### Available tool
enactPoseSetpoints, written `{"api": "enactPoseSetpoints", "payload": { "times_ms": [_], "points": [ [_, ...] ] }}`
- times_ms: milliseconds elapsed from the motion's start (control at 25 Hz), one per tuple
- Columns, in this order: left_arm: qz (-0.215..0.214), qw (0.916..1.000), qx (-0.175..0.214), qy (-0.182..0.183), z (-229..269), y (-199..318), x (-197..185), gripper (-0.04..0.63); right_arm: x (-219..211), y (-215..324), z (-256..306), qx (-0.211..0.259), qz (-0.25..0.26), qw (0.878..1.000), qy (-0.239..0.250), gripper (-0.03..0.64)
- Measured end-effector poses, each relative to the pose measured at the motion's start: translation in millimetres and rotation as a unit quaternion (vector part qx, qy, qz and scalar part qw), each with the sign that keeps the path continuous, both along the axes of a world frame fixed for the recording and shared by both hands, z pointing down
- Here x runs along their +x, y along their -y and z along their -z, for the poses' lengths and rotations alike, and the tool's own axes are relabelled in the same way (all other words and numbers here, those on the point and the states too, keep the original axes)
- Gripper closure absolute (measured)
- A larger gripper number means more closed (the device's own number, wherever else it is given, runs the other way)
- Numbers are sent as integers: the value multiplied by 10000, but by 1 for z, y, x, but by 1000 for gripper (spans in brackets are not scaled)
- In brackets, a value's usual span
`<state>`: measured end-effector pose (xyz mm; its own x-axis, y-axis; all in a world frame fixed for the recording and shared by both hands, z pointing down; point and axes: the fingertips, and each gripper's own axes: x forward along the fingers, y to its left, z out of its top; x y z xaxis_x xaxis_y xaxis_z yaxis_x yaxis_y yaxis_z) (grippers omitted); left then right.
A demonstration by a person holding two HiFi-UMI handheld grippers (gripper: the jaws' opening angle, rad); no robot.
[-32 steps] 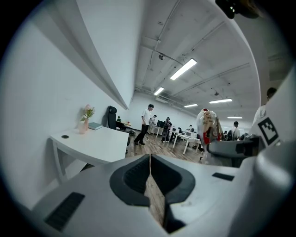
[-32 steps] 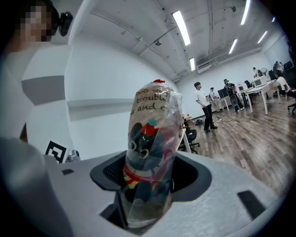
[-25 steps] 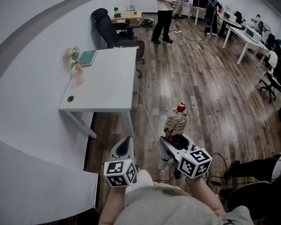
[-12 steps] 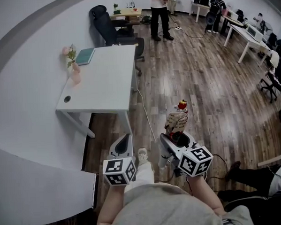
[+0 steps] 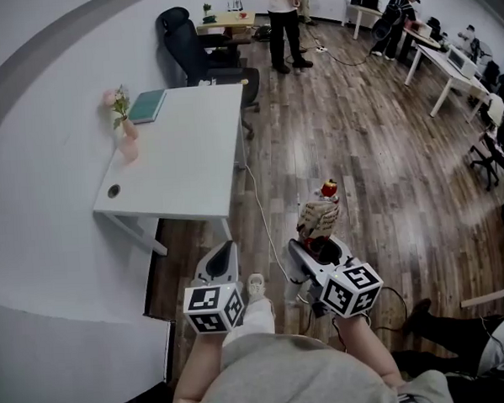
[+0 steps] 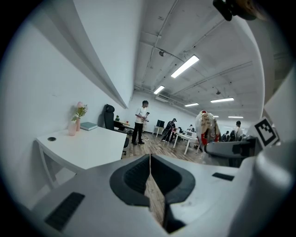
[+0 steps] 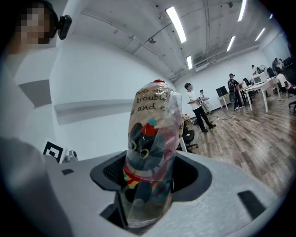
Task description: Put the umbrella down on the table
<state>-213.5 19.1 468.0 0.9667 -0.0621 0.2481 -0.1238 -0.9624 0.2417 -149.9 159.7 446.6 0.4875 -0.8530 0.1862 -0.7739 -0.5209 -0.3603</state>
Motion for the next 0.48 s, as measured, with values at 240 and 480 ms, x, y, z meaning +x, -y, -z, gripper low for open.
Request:
{"api": "enactPoseSetpoints", "payload": {
  "times_ms": [240, 480],
  "points": [
    [-8, 10000, -19, 27, -2, 32, 54, 586, 55, 30, 2, -17, -70, 10000, -14, 342],
    [-16, 10000, -32, -21, 7, 70, 114, 586, 115, 64, 11, -47, -117, 9999, -70, 342]
  ]
}}
